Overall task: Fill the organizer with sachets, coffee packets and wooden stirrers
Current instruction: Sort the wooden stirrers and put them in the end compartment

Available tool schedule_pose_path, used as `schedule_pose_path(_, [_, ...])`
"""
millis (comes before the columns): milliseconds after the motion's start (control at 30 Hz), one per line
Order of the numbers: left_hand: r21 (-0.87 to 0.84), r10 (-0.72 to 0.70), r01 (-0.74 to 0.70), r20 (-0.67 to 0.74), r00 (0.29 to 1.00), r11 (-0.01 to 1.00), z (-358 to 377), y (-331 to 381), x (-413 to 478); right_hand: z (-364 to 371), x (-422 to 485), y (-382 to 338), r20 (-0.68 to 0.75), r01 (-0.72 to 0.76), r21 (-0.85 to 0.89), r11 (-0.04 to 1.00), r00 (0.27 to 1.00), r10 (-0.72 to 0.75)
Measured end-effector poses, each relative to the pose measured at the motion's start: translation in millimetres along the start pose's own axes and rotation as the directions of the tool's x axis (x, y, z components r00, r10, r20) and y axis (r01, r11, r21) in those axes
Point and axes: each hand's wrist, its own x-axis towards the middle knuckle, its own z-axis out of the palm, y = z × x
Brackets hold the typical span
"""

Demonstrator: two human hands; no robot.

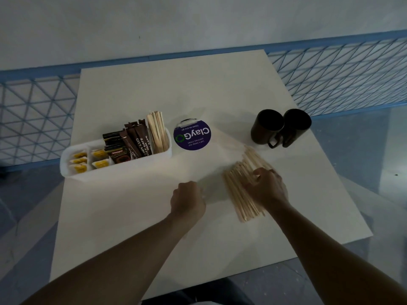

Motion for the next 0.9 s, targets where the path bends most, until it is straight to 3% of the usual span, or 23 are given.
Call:
schedule_pose_path(633, [0.042, 0.067, -0.065, -0.043, 0.997, 0.997, 1, 3, -5, 6, -7, -10, 0.014, 0.093, 0.058, 0.994, 0.995, -0.094])
schedule_pose_path(900, [0.044, 0.017, -0.016, -0.028, 0.999, 0.999, 3, 9, 6, 6, -11, -25, 0.112, 0.093, 0.129, 0.987, 0.988, -0.108])
